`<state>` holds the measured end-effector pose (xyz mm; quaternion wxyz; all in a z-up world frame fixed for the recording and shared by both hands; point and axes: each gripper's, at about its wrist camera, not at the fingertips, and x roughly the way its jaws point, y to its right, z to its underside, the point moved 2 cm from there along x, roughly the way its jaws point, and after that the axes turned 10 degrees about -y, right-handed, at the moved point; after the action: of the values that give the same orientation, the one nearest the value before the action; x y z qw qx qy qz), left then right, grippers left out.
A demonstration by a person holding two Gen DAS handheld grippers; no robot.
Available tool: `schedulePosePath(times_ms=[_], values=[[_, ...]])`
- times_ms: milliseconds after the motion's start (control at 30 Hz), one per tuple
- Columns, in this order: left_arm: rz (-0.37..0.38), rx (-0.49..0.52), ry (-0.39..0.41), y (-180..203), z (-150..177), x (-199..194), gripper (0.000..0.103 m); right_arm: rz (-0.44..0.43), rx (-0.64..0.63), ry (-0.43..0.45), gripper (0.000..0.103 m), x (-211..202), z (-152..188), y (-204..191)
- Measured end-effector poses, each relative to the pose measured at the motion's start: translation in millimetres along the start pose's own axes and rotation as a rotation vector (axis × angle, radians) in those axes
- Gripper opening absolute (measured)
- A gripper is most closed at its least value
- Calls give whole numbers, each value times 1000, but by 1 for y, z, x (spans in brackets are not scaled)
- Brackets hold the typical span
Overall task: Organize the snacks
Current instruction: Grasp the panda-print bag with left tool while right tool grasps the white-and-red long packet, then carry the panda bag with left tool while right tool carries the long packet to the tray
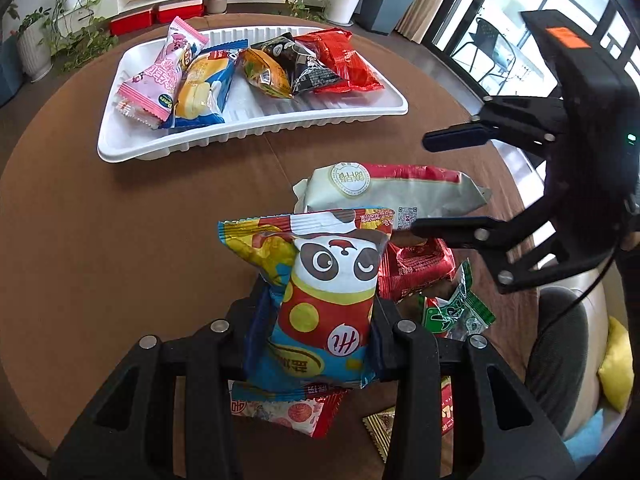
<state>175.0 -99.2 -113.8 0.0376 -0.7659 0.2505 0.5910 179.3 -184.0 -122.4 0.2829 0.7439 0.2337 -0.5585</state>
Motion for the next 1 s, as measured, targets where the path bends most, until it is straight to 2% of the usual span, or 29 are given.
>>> schedulePosePath(times_ms=[267,367,433,467,500,600,767,1000], values=[[24,-27,13,-9,3,-2,38,-34,-29,-68,63,22,-9,-3],[34,-31,14,-10,3,-1,38,-78,-10,-88,59,22,-10,1],[38,-32,16,-9,2,-1,38,-98,-8,-95,54,21,-9,2],[40,-32,17,-10,2,-1,38,-102,-9,-100,48,20,-10,1],[42,-32,18,-10,2,-1,38,-117,-7,-103,38,19,-9,0],[49,-35,17,-11,3,0,38,-142,7,-106,28,19,-10,-4],[54,-39,22,-13,4,-1,38,-150,61,-107,19,17,-12,-6],[65,-49,32,-13,6,-4,38,-185,191,-53,16,13,-7,9]])
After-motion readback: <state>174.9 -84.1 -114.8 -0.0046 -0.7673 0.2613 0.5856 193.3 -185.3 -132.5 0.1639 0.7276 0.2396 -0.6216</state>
